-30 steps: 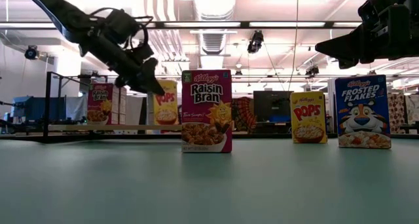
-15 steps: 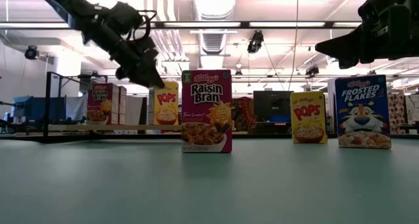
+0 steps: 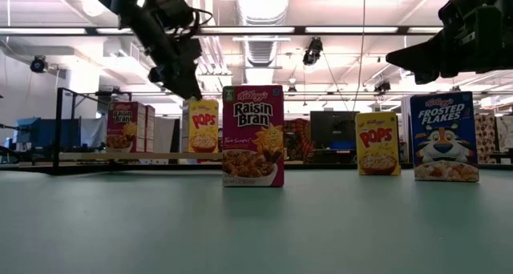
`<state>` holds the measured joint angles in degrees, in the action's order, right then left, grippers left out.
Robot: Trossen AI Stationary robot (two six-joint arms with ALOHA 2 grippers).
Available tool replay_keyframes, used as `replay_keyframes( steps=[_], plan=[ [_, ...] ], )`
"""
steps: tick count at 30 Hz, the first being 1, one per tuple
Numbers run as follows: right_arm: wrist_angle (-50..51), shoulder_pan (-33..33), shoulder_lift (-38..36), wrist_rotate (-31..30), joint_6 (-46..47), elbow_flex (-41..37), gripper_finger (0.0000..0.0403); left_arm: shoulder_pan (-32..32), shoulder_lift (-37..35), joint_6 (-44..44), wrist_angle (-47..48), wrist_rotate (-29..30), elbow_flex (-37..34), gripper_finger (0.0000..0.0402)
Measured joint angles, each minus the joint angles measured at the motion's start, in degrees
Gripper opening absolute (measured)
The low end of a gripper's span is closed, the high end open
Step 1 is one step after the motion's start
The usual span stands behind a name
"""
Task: Stack cereal on shelf
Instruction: Put the bottom yellow cereal box on the shelf
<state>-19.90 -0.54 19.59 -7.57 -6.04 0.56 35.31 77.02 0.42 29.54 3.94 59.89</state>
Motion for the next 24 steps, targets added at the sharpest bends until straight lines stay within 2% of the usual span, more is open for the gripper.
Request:
replay_keyframes(
  steps=[16,20,24],
  plan=[
    [0.0,0.01,0.0,0.0,0.0,0.01,0.0022,0.0,6.23,0.9,1.47,-0.45,2.28,0.0207],
    [0.0,0.0,0.0,0.0,0.0,-0.01,0.0022,0.0,7.11,1.79,1.51,-0.47,2.28,0.019],
    [0.0,0.02,0.0,0.0,0.0,0.01,0.0022,0.0,7.18,2.67,1.68,-0.51,2.28,0.0157]
  ],
)
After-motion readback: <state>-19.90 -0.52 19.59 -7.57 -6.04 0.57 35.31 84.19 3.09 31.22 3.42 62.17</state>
